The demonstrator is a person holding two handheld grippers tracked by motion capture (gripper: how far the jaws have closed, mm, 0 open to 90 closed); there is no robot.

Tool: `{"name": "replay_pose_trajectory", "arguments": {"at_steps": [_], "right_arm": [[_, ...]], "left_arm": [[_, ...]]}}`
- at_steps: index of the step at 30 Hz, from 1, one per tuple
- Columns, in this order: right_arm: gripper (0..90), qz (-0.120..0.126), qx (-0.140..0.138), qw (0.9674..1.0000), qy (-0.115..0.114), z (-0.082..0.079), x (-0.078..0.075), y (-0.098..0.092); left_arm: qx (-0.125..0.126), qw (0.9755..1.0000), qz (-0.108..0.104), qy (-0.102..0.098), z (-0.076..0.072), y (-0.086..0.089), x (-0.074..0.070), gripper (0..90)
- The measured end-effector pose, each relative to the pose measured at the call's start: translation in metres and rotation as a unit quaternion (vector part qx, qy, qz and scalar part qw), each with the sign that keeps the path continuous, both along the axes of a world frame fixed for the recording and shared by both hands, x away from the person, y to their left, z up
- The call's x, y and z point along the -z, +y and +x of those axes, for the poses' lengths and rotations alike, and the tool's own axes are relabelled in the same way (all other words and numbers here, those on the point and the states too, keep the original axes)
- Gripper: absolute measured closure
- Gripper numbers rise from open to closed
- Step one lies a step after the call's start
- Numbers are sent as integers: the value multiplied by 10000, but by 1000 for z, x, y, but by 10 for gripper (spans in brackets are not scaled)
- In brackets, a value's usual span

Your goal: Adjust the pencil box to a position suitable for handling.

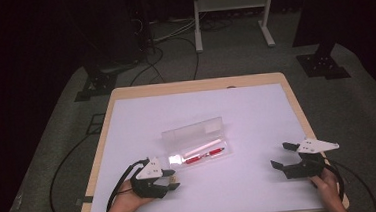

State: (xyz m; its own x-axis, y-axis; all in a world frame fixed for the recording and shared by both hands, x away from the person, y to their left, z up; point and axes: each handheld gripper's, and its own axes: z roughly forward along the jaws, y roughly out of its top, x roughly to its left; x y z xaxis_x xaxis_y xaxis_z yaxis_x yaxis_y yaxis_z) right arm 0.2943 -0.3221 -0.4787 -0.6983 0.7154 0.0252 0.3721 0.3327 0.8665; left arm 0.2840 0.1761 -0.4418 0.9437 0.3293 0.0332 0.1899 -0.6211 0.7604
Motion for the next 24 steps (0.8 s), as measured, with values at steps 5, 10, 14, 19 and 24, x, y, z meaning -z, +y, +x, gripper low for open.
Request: {"name": "replay_pose_trajectory", "arguments": {"at_steps": [5,10,14,19,24], "right_arm": [[138,-4,-6,10000,-3,0,0,0],[138,3,-7,10000,-1,0,0,0],[138,6,-7,10000,1,0,0,0],[138,10,-11,10000,1,0,0,0],[138,15,-11,10000,-7,0,0,0]], "left_arm": [[-8,10000,-15,-35,4,-2,-4,532],[-40,9999,-21,-97,10,-6,-10,531],[-53,9999,-8,-97,14,-7,-12,530],[-90,9999,-19,-100,23,-10,-14,530],[-127,9998,-30,-139,29,-14,-16,530]]}}
